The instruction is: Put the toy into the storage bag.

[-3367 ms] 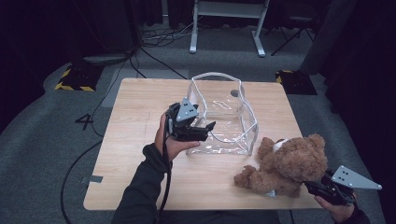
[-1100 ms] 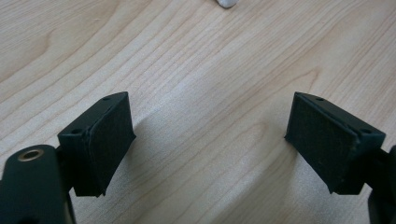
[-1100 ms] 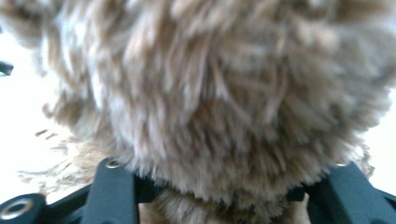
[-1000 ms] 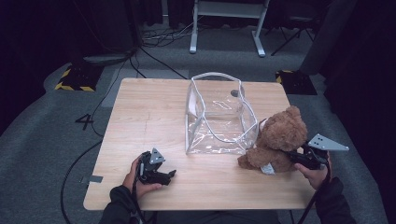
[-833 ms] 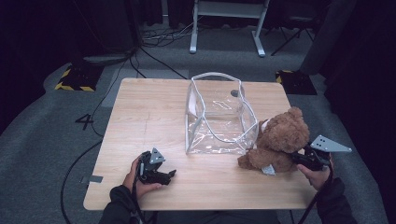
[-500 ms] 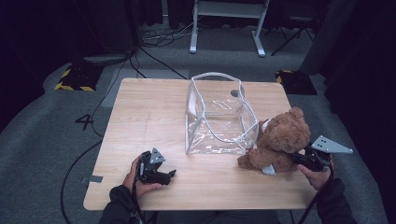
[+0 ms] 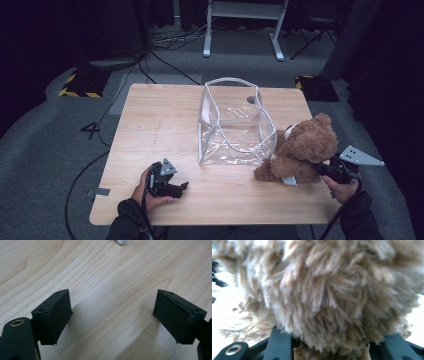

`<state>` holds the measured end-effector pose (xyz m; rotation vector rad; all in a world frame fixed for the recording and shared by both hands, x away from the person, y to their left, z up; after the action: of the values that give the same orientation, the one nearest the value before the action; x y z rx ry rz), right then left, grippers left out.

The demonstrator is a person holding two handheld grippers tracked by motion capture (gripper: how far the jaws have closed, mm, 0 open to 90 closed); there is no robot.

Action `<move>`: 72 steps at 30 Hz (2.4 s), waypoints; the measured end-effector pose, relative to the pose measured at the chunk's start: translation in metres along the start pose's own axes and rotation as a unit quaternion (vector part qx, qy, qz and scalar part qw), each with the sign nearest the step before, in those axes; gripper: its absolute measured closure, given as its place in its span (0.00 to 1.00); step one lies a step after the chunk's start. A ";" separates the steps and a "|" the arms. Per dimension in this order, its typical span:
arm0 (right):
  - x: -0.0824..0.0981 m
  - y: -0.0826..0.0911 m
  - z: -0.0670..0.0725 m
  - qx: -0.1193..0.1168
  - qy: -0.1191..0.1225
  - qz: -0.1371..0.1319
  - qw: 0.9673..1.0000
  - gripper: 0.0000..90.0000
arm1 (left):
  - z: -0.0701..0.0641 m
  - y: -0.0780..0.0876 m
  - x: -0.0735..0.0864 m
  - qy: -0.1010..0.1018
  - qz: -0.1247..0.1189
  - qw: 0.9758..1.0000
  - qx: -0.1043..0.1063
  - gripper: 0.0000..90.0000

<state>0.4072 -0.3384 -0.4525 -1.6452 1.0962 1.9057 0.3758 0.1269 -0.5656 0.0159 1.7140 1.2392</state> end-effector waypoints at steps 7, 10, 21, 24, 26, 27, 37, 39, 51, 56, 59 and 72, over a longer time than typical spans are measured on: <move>-0.004 0.006 -0.001 0.003 0.001 -0.011 1.000 0.62 | 0.000 0.000 0.000 0.000 0.000 1.000 0.000 0.17; -0.007 0.011 -0.002 0.007 -0.001 -0.019 1.000 0.62 | 0.000 0.000 0.000 0.000 0.000 1.000 0.000 0.17; -0.022 0.019 -0.006 0.022 0.005 -0.034 0.999 0.62 | 0.000 0.000 0.000 0.000 0.000 1.000 0.000 0.17; -0.026 0.021 -0.006 0.025 0.010 -0.038 0.999 0.62 | 0.000 0.000 0.000 0.000 0.000 1.000 0.000 0.17; -0.031 0.023 -0.007 0.026 0.011 -0.043 0.999 0.62 | 0.000 0.000 0.000 0.000 0.000 1.000 0.000 0.17; -0.033 0.023 -0.008 0.027 0.013 -0.045 0.999 0.62 | 0.000 0.000 0.000 0.000 0.000 1.000 0.000 0.17; -0.061 0.027 -0.014 0.041 0.029 -0.059 0.997 0.62 | 0.000 0.000 0.000 -0.001 0.000 1.000 -0.001 0.17; -0.068 0.028 -0.015 0.043 0.031 -0.062 0.997 0.62 | 0.000 0.000 0.000 0.001 0.000 1.000 -0.001 0.17; -0.113 0.024 -0.023 0.056 0.053 -0.072 0.994 0.62 | 0.000 0.000 -0.001 -0.004 0.000 1.000 0.000 0.17; -0.129 0.025 -0.027 0.062 0.057 -0.080 0.993 0.62 | 0.000 0.000 -0.001 -0.007 -0.002 1.000 0.002 0.19; -0.141 0.022 -0.028 0.066 0.061 -0.084 0.992 0.62 | -0.001 0.000 -0.001 -0.007 -0.002 1.000 0.002 0.19; -0.184 0.017 -0.030 0.075 0.068 -0.102 0.990 0.62 | 0.000 0.000 -0.001 -0.008 -0.002 1.000 0.002 0.19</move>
<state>0.4573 -0.3367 -0.2723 -1.7496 1.0491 1.5647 0.3763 0.1257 -0.5651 0.0240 1.7032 1.2283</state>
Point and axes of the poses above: each handheld gripper's, and its own axes: y roughly backward along the jaws, x roughly out of its underside, z roughly to its left, the point moved 7 cm from there along -y, roughly forward along the jaws, and after that the axes turned 2 degrees about -y, right-handed, at the moved point
